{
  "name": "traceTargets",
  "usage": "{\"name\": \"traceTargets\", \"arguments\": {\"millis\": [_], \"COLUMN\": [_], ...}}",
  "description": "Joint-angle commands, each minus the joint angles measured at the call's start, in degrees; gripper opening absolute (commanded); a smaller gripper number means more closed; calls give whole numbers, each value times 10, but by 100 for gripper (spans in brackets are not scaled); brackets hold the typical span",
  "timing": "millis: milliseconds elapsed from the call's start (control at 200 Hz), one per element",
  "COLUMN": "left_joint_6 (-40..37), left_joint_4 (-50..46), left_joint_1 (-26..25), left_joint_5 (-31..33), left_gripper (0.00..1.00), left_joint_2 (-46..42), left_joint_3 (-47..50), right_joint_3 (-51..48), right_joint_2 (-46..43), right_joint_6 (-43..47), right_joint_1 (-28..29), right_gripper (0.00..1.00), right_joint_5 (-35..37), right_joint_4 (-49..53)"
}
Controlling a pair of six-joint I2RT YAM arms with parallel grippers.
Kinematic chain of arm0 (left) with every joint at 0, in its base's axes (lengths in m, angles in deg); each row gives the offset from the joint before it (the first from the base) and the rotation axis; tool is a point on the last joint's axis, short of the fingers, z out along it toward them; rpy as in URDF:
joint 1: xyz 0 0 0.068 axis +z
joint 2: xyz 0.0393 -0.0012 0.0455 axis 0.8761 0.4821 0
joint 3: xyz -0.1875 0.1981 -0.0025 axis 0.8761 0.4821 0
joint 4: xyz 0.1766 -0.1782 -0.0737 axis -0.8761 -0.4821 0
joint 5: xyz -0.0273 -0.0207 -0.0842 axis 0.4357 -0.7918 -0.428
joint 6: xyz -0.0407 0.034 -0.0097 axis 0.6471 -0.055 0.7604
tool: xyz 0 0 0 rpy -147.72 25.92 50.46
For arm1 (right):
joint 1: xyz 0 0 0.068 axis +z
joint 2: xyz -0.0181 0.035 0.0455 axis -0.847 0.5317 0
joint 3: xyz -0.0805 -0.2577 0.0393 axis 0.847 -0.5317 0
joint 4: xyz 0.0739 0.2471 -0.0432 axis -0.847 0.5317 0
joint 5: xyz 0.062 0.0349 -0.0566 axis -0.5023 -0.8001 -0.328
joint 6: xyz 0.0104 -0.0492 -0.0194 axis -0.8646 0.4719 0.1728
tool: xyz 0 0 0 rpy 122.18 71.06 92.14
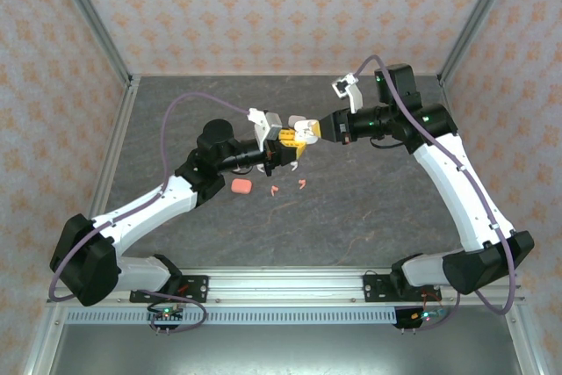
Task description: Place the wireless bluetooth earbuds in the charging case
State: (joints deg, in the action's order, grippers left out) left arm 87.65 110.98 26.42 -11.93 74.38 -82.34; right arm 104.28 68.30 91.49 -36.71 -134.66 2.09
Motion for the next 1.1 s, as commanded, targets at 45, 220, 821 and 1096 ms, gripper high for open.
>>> {"name": "traceTargets", "arguments": {"millis": [45,220,821,1096], "left_joint_6": [3,1,-6,-6], "left_joint_4": [13,8,-4,-3], "left_joint_1": [4,4,4,4], "left_joint_5": [-7,-7,7,11], "left_gripper": [0,0,0,0], "left_joint_2": [-14,-14,-11,-10], "left_joint_3": [-10,-10,-13,-14], "right_joint_3": [-10,-6,8,-23], "right_joint_2": [-13,-15,-46,-54], "right_joint_6": [13,5,-23,-23], "right_joint_1": [0,0,-7,-6], "right_gripper": [25,31,65,67], "right_joint_5": [-17,-6,80,77], "right_joint_4": [3,-5,-9,1]}}
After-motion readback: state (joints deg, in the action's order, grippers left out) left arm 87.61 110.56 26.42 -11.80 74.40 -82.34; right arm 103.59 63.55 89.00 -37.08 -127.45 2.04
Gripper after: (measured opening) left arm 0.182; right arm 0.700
